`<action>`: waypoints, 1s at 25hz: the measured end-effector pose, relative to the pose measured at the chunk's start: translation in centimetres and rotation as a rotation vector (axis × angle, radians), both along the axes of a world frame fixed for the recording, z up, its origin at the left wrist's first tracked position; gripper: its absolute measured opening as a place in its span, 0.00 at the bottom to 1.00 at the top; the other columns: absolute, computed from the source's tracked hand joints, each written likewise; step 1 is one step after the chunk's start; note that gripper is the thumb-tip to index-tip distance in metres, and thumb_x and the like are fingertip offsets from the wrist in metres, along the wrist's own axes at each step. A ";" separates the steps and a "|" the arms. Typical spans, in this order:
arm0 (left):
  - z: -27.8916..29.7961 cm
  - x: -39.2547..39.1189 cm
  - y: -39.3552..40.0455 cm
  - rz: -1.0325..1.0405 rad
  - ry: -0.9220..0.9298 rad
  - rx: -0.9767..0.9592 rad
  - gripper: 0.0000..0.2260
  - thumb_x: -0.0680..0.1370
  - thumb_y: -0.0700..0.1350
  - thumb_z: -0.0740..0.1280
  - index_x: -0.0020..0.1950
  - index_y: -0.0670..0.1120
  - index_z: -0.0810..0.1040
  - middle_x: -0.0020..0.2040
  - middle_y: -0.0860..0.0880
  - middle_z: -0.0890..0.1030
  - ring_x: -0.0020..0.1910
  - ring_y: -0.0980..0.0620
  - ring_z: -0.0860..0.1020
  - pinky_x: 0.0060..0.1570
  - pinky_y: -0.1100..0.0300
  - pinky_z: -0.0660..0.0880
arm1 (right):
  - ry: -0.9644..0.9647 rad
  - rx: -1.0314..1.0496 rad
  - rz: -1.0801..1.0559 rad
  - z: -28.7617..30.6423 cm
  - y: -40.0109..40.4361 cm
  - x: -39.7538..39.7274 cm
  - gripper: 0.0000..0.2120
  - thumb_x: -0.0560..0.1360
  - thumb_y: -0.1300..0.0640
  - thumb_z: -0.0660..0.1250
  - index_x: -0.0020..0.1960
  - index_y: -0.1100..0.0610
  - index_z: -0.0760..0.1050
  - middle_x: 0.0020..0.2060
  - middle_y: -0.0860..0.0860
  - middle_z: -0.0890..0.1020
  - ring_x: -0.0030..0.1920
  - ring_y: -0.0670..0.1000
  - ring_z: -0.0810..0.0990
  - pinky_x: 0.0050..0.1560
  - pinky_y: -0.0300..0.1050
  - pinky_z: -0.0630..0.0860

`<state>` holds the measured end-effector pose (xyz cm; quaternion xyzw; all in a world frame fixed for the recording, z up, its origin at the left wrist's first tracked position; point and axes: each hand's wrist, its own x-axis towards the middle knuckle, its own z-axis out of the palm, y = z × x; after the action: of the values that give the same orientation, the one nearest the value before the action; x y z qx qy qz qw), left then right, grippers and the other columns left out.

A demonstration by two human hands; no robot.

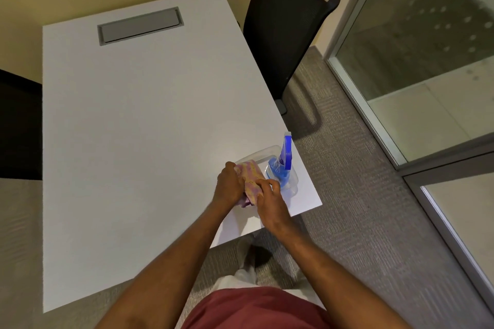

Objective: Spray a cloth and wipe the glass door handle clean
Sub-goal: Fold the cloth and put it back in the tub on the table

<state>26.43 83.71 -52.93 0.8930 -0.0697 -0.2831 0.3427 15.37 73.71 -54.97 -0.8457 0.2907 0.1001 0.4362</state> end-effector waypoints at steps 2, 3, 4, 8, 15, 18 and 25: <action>-0.1 0.2 0.0 -0.046 -0.042 0.052 0.18 0.81 0.52 0.69 0.61 0.39 0.75 0.56 0.40 0.81 0.52 0.41 0.81 0.52 0.51 0.77 | 0.078 0.023 0.004 -1.0 0.1 0.4 0.23 0.86 0.43 0.57 0.77 0.52 0.64 0.74 0.50 0.70 0.68 0.46 0.74 0.56 0.23 0.69; -0.2 0.4 0.0 -0.085 -0.091 0.110 0.18 0.80 0.53 0.70 0.60 0.40 0.77 0.57 0.41 0.82 0.53 0.41 0.81 0.53 0.50 0.78 | 0.138 0.036 0.029 -1.5 0.1 0.5 0.25 0.85 0.41 0.56 0.78 0.51 0.63 0.74 0.50 0.71 0.70 0.48 0.74 0.62 0.29 0.71; -0.3 0.4 0.0 -0.142 -0.152 0.197 0.18 0.80 0.54 0.71 0.61 0.42 0.77 0.59 0.42 0.82 0.56 0.42 0.80 0.54 0.50 0.78 | 0.190 0.015 0.072 -2.0 0.1 0.7 0.27 0.85 0.39 0.55 0.78 0.51 0.62 0.75 0.50 0.71 0.72 0.51 0.74 0.69 0.38 0.72; -0.3 -0.8 0.4 -0.331 -0.373 0.403 0.29 0.78 0.55 0.73 0.73 0.42 0.70 0.68 0.40 0.74 0.65 0.41 0.73 0.60 0.49 0.74 | 0.212 -0.283 0.200 -1.8 0.0 1.9 0.22 0.85 0.47 0.61 0.75 0.55 0.66 0.72 0.55 0.75 0.70 0.58 0.75 0.72 0.53 0.72; -2.3 -1.7 0.5 -0.634 -0.318 0.207 0.26 0.78 0.49 0.75 0.73 0.41 0.73 0.71 0.39 0.74 0.67 0.41 0.75 0.68 0.49 0.74 | 0.056 -0.276 0.168 -2.0 0.2 2.3 0.16 0.87 0.52 0.58 0.71 0.58 0.71 0.62 0.55 0.77 0.67 0.56 0.77 0.66 0.48 0.75; -3.2 -1.7 0.8 -0.701 -0.303 0.251 0.22 0.82 0.49 0.69 0.73 0.44 0.71 0.73 0.41 0.72 0.68 0.44 0.74 0.66 0.53 0.75 | 0.089 -0.332 0.188 -2.3 -0.3 1.7 0.11 0.85 0.55 0.61 0.65 0.57 0.76 0.58 0.53 0.81 0.59 0.55 0.80 0.60 0.51 0.77; -4.6 -1.7 0.5 -0.785 -0.329 0.359 0.21 0.82 0.51 0.68 0.73 0.45 0.72 0.72 0.43 0.74 0.67 0.45 0.75 0.63 0.53 0.76 | 0.208 -0.188 0.144 -4.0 -0.2 1.1 0.26 0.83 0.44 0.64 0.77 0.51 0.64 0.75 0.52 0.71 0.76 0.53 0.68 0.79 0.47 0.61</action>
<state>24.77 84.26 -57.55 0.8773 -0.4060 -0.2537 0.0341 16.48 73.50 -59.00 -0.8865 0.2809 0.1907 0.3145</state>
